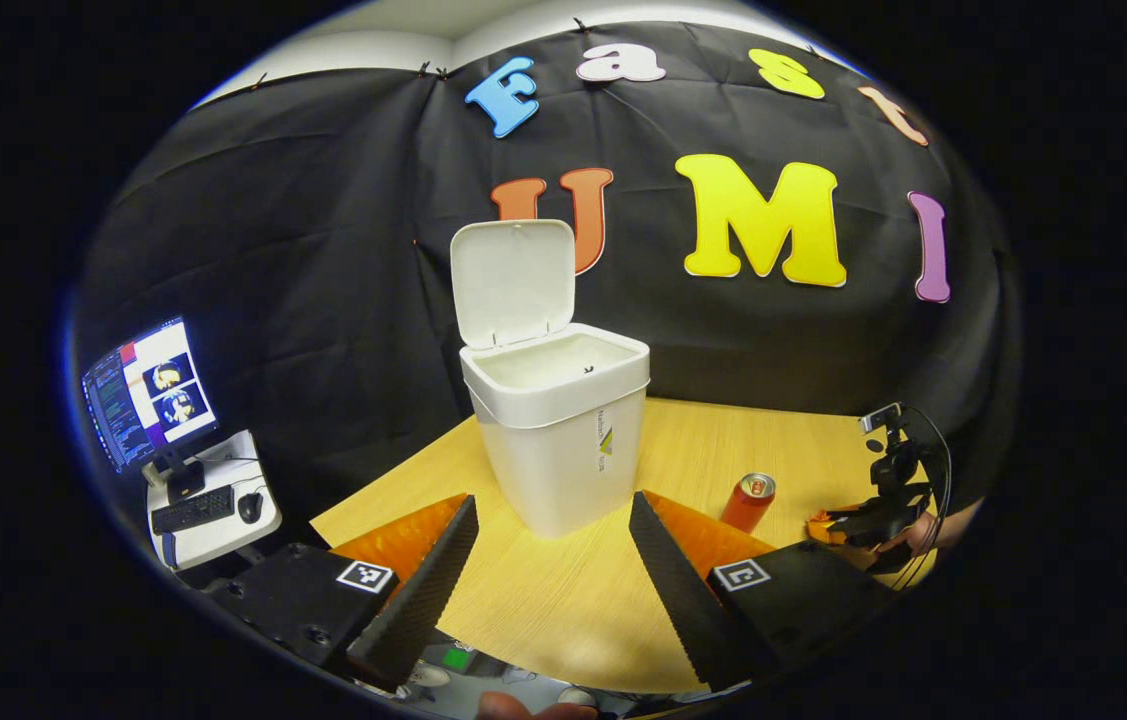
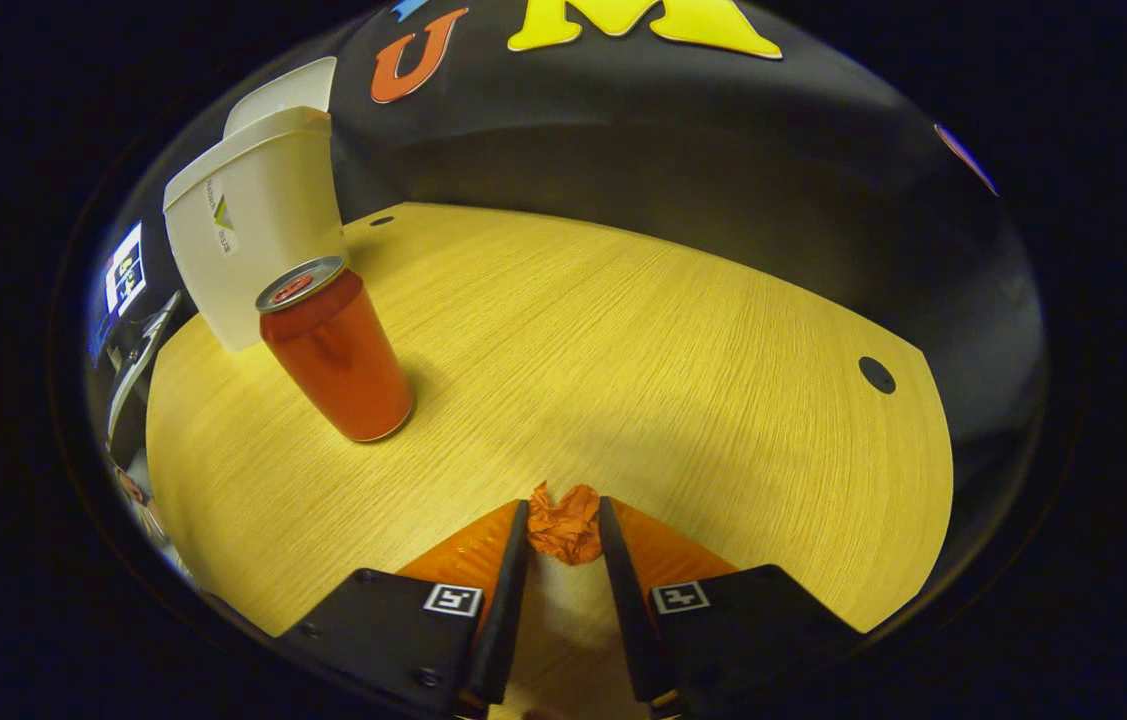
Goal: Press the lid of the desktop garbage bin to open it, pick up the crumpled paper on the desktop and throw it into the bin, then pick up the pop can on the desktop and drop it into the bin, and finally close the garbage bin lid.
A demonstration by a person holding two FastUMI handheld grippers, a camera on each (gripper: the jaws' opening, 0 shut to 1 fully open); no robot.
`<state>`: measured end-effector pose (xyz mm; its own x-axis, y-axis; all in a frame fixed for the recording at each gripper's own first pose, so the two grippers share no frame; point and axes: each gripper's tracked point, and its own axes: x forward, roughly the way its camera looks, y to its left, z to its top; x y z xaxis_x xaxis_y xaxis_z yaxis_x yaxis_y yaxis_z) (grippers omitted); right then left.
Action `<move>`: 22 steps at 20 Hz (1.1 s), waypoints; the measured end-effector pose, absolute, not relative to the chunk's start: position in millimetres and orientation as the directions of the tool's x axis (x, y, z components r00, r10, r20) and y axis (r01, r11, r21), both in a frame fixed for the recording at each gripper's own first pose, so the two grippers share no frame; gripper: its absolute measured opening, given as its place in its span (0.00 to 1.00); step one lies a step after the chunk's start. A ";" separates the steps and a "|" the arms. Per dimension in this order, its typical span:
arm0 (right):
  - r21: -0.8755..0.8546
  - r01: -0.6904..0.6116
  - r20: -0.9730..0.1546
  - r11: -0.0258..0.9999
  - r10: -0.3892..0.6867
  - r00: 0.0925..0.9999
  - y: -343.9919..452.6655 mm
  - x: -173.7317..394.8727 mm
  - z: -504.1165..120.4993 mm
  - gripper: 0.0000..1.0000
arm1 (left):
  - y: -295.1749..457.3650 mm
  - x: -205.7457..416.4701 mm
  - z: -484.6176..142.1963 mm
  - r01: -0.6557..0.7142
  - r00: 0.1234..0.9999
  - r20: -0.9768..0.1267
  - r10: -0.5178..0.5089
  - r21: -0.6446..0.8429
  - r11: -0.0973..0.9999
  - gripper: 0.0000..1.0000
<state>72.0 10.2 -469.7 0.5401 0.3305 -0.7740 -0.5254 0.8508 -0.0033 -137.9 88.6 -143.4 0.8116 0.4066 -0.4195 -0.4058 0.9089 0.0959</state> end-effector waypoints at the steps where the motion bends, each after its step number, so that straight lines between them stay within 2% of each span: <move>1: 0.002 -0.526 -0.778 0.851 0.332 0.534 11.1 71.4 -468.3 0.30 | 87.1 -138.4 -143.1 -0.402 0.812 -0.421 0.405 0.101 0.910 1.00; 4: 0.010 -0.485 -0.784 0.874 0.308 0.539 4.9 75.2 -467.3 0.29 | 85.7 -139.5 -138.5 -0.396 0.816 -0.415 0.402 0.106 0.912 1.00; 5: 0.038 -0.469 -0.792 0.882 0.313 0.524 4.9 72.4 -466.0 0.12 | 86.8 -140.0 -137.3 -0.396 0.816 -0.413 0.403 0.106 0.912 1.00; 6: 0.063 -0.452 -0.797 0.890 0.317 0.514 4.8 69.6 -465.6 0.10 | 87.6 -141.4 -137.4 -0.397 0.817 -0.411 0.404 0.107 0.911 1.00; 9: 0.113 -0.418 -0.798 0.901 0.333 0.502 5.4 58.7 -447.6 0.13 | 86.5 -140.1 -136.1 -0.389 0.824 -0.407 0.393 0.097 0.916 1.00; 13: 0.193 -0.403 -0.752 0.894 0.399 0.524 21.1 45.6 -382.8 0.12 | 78.7 -130.3 -136.0 -0.347 0.852 -0.392 0.348 0.077 0.935 1.00; 18: 0.234 -0.437 -0.641 0.869 0.475 0.603 52.7 36.0 -283.7 0.12 | 79.5 -117.4 -133.7 -0.294 0.883 -0.363 0.298 0.069 0.953 1.00; 19: 0.235 -0.443 -0.620 0.865 0.485 0.617 58.5 37.1 -263.6 0.10 | 81.1 -114.9 -133.4 -0.281 0.890 -0.353 0.290 0.076 0.957 1.00; 22: 0.218 -0.455 -0.544 0.863 0.495 0.678 73.3 47.4 -212.1 0.12 | 81.7 -109.5 -135.8 -0.234 0.910 -0.331 0.248 0.085 0.969 1.00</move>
